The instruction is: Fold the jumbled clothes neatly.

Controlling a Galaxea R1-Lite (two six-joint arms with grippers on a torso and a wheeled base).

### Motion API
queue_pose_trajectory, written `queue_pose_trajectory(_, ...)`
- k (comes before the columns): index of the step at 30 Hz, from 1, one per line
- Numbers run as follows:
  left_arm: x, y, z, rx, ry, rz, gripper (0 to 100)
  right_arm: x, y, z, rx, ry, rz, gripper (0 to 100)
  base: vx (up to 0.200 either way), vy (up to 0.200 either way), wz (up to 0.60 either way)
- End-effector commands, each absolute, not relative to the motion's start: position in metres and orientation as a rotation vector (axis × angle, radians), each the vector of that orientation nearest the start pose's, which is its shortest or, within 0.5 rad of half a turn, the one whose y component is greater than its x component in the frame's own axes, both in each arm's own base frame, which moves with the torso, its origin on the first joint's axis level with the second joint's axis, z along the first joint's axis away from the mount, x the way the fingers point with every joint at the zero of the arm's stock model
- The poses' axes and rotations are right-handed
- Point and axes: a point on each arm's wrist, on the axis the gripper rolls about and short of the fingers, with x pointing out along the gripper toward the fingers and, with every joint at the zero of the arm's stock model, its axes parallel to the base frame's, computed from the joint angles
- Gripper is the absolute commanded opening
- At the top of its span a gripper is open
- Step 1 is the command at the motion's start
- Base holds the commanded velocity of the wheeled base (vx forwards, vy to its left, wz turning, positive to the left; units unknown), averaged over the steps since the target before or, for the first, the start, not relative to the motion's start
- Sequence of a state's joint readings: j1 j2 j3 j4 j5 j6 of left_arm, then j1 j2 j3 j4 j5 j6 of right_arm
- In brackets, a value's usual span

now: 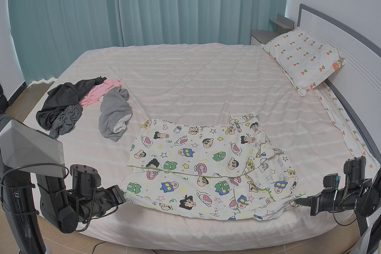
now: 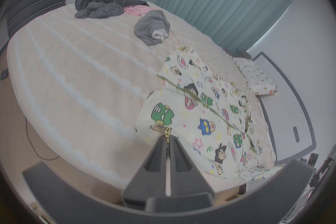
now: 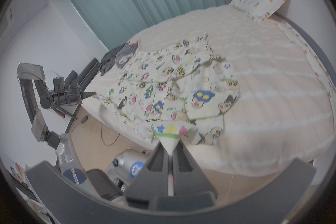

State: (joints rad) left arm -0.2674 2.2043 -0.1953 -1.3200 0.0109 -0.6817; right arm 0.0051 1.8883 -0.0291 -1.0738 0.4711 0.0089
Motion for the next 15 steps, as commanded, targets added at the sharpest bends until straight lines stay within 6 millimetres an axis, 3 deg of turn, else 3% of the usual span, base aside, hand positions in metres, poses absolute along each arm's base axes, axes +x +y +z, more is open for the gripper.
queue_pose_trajectory(1, 0.251, -0.066, -0.009, -0.563, 0.696, -0.005, 0, 0.202, 0.008, 0.02, 0.215, 0.73, 0.422, 0, 0.0, 0.0, 0.0)
queue_pose_trajectory(15, 0.277, -0.059, -0.002, -0.593, 0.613, 0.013, 0, 0.228, 0.006, 0.013, 0.169, 0.554, 0.403, 0, 0.0, 0.0, 0.0)
